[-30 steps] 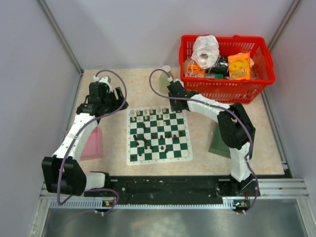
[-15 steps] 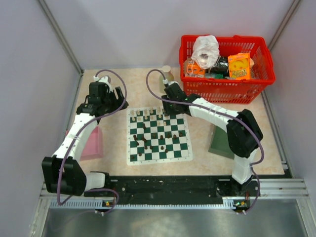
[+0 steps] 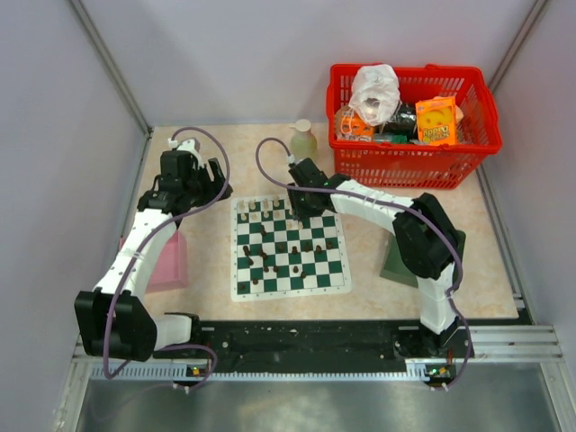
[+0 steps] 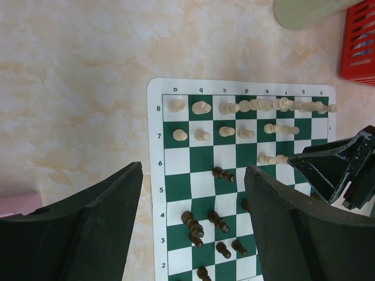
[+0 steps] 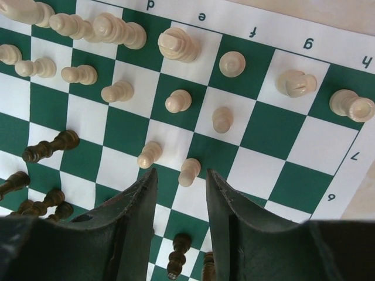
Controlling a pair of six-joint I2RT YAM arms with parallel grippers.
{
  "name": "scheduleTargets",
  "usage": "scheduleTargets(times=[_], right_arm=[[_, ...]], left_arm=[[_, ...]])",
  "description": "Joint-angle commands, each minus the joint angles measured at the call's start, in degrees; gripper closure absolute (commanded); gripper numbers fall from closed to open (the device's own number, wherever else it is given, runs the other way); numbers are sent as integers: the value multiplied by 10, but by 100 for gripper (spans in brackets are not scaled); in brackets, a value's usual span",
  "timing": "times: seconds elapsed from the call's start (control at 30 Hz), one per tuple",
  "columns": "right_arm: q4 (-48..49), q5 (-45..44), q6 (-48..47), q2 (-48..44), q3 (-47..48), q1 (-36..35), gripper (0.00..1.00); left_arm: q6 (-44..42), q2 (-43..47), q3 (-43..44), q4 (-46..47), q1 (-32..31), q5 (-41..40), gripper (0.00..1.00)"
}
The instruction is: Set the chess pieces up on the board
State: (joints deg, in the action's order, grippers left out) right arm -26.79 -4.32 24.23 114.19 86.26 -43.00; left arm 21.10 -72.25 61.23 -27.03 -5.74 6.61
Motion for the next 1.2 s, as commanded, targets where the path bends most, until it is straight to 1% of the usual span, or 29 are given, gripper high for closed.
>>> scheduleTargets(times=[0.0,0.07,0.5,0.67,0.73,0.8,0.9,1.07,1.17], right_arm=[[-1,3,6,9,27,-12,63],[-7,-2,6,11,29,-12,66],[-22,4,-1,28,38,-14,69],[-23,3,-1,31,39,-13,73],[-23,0,-2,30,38,-13,76],[-23,-3,-4,24,37,-13,83],[-25,-18,-4,8,33,-13,89],[-23,-64,-4,-37,10,-3,90],[-21,-79,-2,-49,-2,14,90]], left_arm=[[1,11,-7,22,3,-1,24],[2,11,-6,22,3,0,24],[0,6,-7,23,3,3,25],[0,7,-7,22,4,2,25],[1,6,-7,22,3,2,25],[1,6,-6,22,3,2,25],[1,6,-5,22,3,2,25],[0,4,-2,19,3,1,25],[1,3,-1,19,3,2,25]])
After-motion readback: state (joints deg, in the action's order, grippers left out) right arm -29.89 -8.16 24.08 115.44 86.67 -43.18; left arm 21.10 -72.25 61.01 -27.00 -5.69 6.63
